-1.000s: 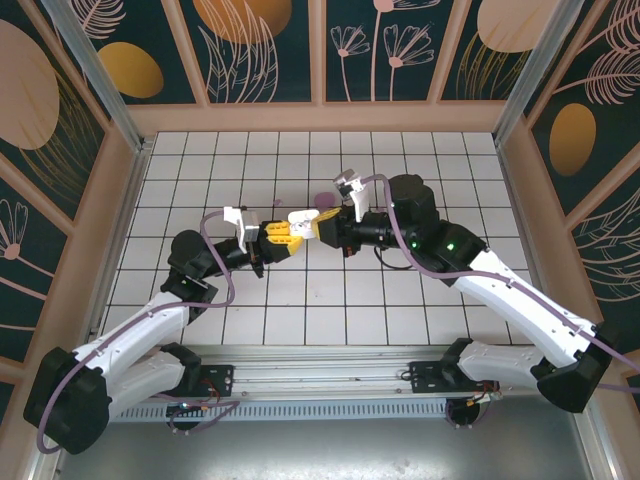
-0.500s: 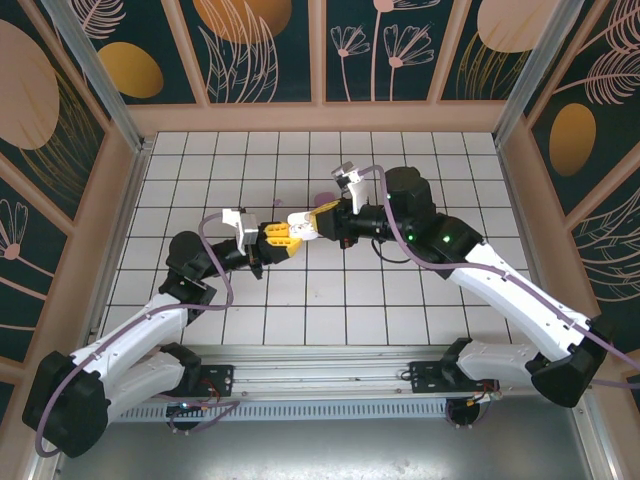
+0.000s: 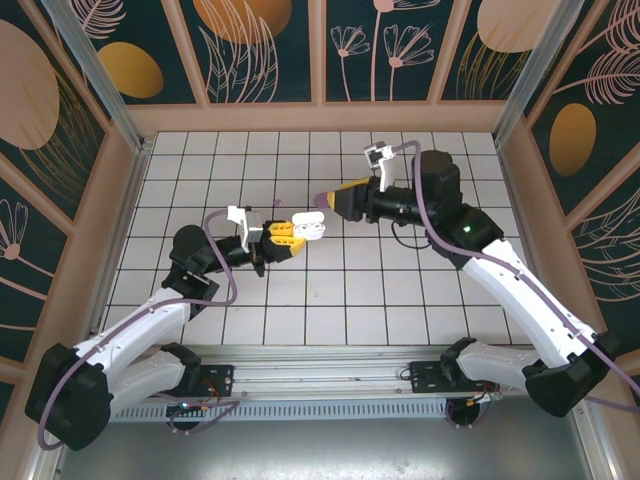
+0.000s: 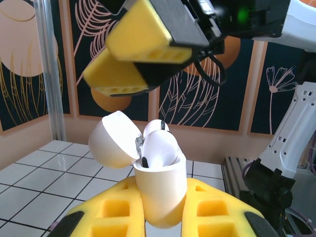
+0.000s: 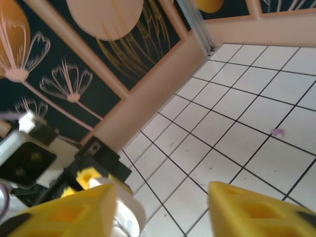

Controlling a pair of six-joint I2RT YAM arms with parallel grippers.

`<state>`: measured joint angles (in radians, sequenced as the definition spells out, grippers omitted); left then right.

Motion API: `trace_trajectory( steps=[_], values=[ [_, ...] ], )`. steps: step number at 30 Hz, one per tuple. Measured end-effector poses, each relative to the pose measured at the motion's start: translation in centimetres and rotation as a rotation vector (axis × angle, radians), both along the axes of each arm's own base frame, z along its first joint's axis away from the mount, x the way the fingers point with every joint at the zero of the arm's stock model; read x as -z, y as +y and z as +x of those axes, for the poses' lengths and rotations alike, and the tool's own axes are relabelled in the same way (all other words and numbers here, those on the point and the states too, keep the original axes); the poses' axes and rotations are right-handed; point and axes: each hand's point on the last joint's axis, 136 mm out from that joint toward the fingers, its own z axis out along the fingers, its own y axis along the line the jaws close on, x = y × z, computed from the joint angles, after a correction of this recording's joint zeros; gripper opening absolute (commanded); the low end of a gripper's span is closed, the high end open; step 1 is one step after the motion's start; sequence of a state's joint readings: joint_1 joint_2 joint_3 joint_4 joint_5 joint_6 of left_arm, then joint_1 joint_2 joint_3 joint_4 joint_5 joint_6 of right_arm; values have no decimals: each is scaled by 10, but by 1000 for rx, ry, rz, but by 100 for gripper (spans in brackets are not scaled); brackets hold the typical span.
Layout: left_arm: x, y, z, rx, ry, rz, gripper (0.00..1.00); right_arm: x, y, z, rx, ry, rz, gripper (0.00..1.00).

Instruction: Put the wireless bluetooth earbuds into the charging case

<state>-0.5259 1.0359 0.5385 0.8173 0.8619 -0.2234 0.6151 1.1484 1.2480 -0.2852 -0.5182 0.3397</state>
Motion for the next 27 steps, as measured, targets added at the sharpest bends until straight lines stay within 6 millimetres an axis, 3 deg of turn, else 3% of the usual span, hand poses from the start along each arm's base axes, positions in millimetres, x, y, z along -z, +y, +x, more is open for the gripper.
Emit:
trace_trajectory(
  steps=[6, 13, 19, 27],
  values=[
    [-10, -7, 5, 35, -20, 3, 0, 3, 11, -5, -83, 67, 45, 62],
    [-5, -15, 13, 56, 5, 22, 0, 17, 26, -13, -193, 144, 65, 56],
    [-6, -16, 14, 58, 17, 24, 0, 14, 29, -23, -269, 155, 84, 47],
    [-9, -17, 10, 87, 42, 16, 0, 6, 25, -39, -339, 112, 106, 42]
  ],
)
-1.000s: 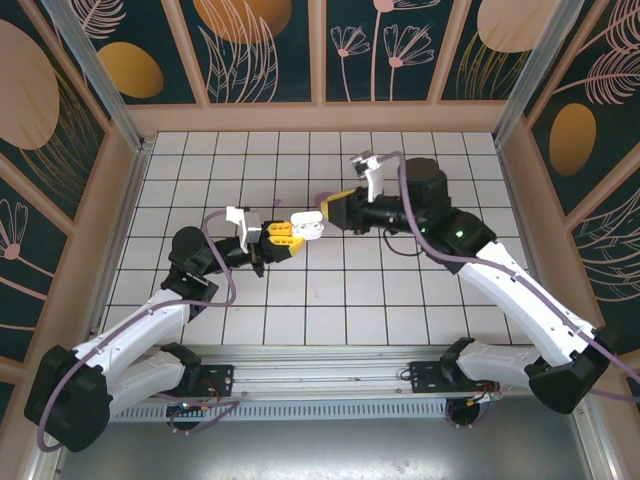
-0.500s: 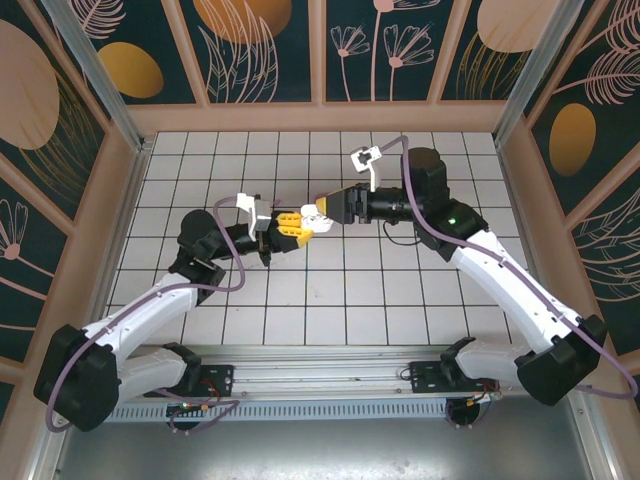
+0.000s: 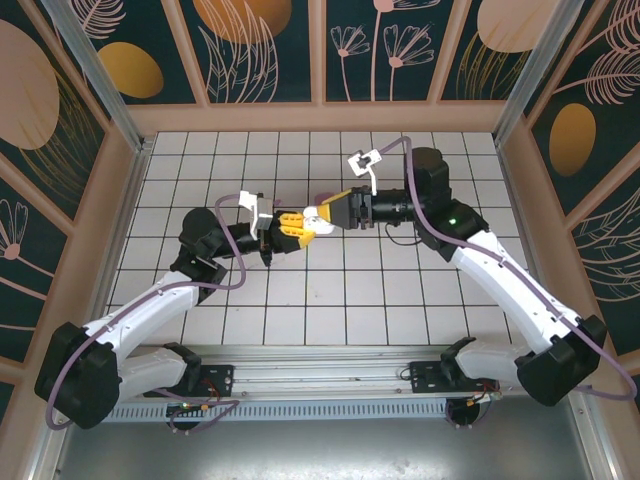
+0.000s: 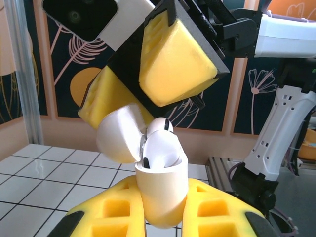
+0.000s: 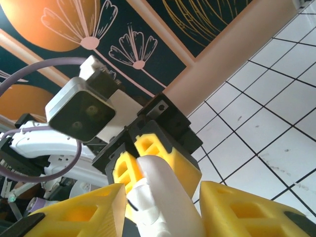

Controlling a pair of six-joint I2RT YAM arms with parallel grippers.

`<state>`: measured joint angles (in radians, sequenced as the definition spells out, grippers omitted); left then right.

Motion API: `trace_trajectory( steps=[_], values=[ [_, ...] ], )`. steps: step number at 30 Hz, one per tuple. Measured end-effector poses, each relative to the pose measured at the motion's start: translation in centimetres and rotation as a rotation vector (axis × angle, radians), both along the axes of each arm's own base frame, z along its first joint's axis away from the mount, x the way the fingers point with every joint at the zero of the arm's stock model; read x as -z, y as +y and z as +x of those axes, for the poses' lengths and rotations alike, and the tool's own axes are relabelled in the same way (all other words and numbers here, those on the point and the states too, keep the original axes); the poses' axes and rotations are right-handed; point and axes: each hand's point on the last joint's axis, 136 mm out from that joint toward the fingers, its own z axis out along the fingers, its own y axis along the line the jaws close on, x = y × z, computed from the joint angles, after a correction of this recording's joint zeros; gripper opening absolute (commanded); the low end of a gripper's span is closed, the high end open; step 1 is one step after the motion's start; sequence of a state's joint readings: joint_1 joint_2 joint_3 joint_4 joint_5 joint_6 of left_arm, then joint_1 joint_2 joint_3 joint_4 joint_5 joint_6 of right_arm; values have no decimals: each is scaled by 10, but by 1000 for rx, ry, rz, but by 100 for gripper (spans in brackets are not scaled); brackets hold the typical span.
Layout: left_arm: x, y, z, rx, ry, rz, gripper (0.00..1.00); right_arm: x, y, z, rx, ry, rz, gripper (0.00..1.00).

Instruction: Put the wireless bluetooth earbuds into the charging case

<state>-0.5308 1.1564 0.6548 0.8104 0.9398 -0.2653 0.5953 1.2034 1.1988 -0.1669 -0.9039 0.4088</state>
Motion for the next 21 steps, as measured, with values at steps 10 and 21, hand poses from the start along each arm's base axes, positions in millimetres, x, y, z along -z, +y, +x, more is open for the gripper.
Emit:
trace_trajectory(
  steps=[10, 21],
  values=[
    [23, -3, 24, -55, 154, 28, 0, -54, -27, -61, -86, -241, 105, 48],
    [45, 27, 78, -252, 357, 45, 0, 31, -46, 38, 399, -155, -180, 58]
  ],
)
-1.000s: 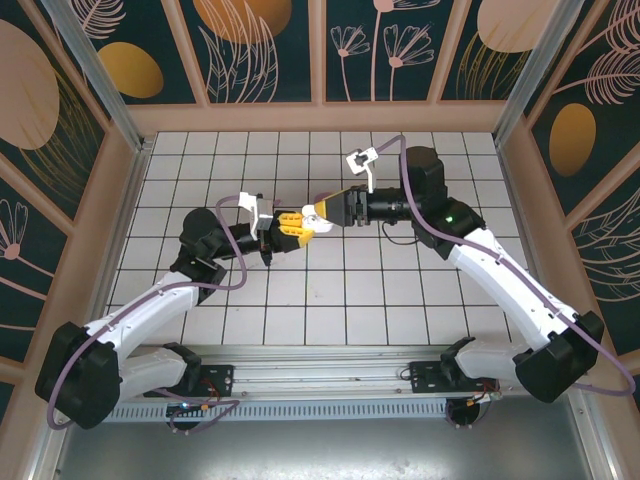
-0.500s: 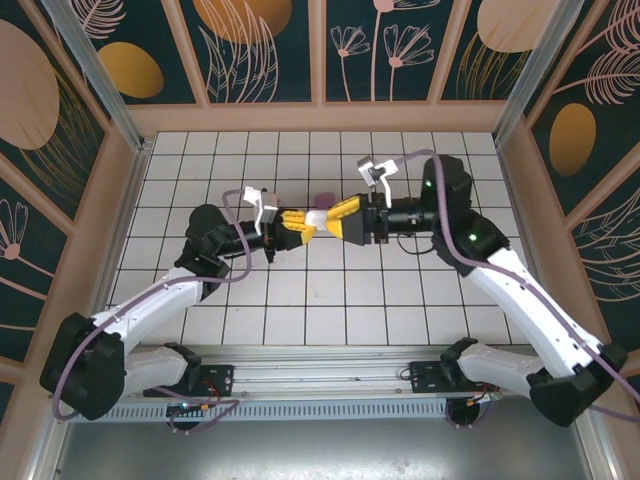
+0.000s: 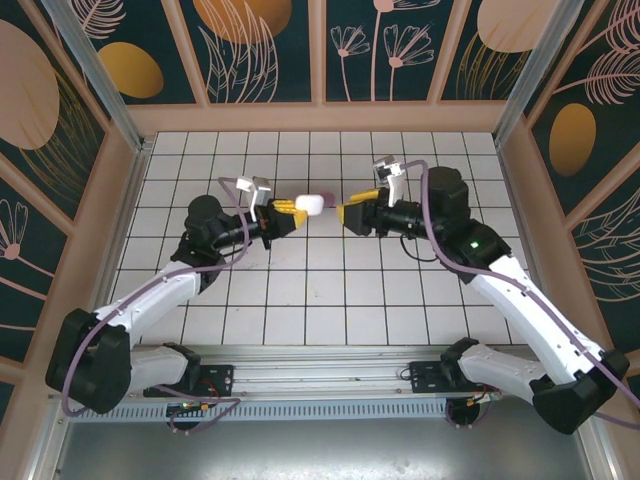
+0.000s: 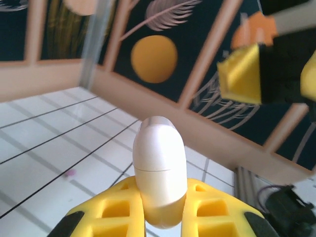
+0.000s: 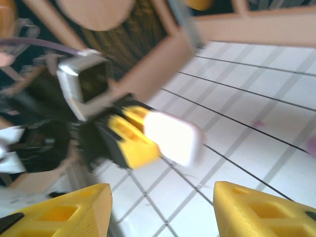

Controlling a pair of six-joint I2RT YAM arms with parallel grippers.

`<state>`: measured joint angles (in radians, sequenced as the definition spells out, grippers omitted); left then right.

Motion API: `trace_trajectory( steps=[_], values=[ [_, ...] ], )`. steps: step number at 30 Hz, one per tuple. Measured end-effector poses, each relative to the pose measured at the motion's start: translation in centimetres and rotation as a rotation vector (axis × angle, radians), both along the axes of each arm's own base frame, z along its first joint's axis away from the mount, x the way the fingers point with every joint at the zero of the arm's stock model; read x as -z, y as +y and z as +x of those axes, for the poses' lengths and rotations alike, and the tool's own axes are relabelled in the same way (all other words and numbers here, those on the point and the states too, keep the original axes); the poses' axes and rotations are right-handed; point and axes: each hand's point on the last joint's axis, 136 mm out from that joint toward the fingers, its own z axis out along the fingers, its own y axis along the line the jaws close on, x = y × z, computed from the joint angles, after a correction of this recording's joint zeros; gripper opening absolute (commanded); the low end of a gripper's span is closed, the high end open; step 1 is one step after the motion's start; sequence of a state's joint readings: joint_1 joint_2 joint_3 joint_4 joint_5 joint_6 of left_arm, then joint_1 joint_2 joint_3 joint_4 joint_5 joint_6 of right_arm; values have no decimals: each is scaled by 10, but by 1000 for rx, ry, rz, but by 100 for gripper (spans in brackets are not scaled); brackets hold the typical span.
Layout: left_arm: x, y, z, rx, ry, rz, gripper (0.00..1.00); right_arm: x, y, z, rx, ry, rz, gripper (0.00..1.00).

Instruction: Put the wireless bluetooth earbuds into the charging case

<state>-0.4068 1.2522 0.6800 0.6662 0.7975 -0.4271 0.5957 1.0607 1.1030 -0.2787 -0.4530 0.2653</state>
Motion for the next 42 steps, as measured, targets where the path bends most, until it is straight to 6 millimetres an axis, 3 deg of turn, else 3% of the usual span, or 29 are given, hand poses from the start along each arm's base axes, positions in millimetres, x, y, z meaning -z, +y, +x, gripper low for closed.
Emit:
trace_trajectory(
  steps=[6, 11, 14, 18, 22, 28, 35, 42],
  values=[
    [50, 62, 69, -275, 293, -24, 0, 67, -11, 47, 210, 153, -144, 59],
    [123, 120, 114, -508, 573, -35, 0, 125, -20, 75, 328, 299, -241, 59],
    [170, 143, 130, -598, 723, -11, 0, 154, -21, 84, 359, 367, -285, 58],
    [211, 154, 150, -665, 841, 36, 0, 186, -20, 99, 385, 433, -338, 59],
    [230, 157, 162, -690, 892, 62, 0, 211, -18, 129, 425, 470, -385, 65],
    [242, 158, 160, -694, 928, 78, 0, 242, -4, 164, 447, 498, -431, 68],
    [244, 158, 158, -688, 912, 106, 27, 257, 17, 201, 441, 495, -436, 80],
    [253, 175, 139, -764, 931, 237, 49, 266, 35, 228, 465, 470, -460, 87]
  ],
)
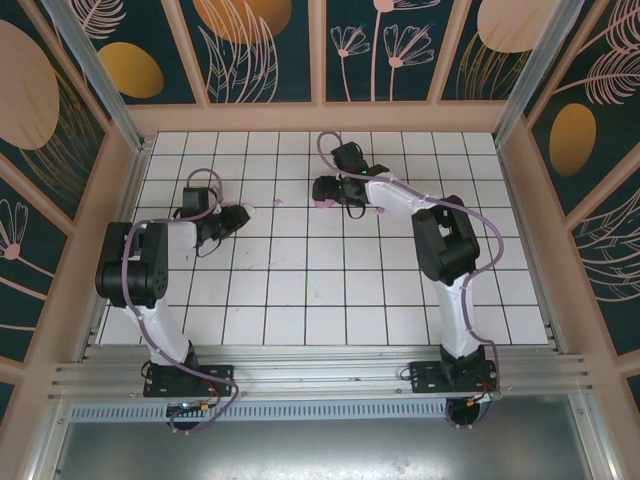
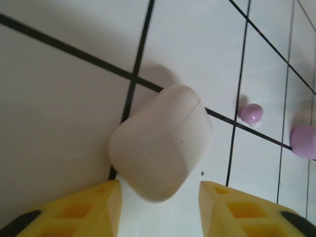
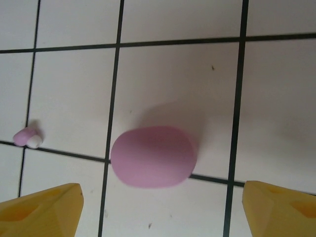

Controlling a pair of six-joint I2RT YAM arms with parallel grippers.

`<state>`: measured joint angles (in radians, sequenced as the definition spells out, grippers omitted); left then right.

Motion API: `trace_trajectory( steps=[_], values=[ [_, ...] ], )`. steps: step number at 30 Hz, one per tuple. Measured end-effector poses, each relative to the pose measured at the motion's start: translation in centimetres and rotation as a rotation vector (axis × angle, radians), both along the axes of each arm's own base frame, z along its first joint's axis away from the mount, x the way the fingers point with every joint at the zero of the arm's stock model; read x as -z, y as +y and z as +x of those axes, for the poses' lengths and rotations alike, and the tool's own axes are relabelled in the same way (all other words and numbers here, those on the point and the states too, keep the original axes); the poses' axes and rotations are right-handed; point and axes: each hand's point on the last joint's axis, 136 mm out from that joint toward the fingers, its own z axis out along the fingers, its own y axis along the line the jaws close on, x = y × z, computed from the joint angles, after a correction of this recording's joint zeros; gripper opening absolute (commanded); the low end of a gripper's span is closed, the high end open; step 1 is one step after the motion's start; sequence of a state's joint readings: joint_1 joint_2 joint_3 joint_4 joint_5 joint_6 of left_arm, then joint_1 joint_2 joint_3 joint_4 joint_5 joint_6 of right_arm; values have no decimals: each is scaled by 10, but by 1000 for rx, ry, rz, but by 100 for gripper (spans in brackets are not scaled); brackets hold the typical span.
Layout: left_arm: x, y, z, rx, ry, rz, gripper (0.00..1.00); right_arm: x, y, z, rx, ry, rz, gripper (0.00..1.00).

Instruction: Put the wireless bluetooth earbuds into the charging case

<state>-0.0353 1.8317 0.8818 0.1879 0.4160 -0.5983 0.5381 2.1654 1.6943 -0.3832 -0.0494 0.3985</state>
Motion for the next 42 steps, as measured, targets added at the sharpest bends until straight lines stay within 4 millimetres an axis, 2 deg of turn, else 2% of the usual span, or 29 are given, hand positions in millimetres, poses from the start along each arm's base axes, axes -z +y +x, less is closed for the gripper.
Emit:
trace_trajectory(
  steps=[4, 8, 12, 15, 25, 35, 42],
  values=[
    [-19, 10, -2, -10, -37, 73, 59, 5, 15, 5, -15, -6, -34, 90],
    [-44, 16, -3, -10, -95, 123, 60, 9, 28, 7, -39, -15, -60, 91],
    [-61, 19, -5, -6, -142, 152, 60, 16, 31, 8, -43, -11, -99, 91],
    [-65, 21, -9, -2, -151, 168, 60, 21, 28, 11, -38, -12, -138, 91],
    [-55, 22, -23, 11, -123, 190, 59, 38, 21, 11, -27, 5, -219, 90],
    [-62, 20, -27, 20, -143, 179, 57, 44, 24, 9, -69, 4, -239, 77],
    [-69, 19, -29, 27, -160, 173, 56, 45, 26, 8, -105, 5, -240, 56]
  ],
)
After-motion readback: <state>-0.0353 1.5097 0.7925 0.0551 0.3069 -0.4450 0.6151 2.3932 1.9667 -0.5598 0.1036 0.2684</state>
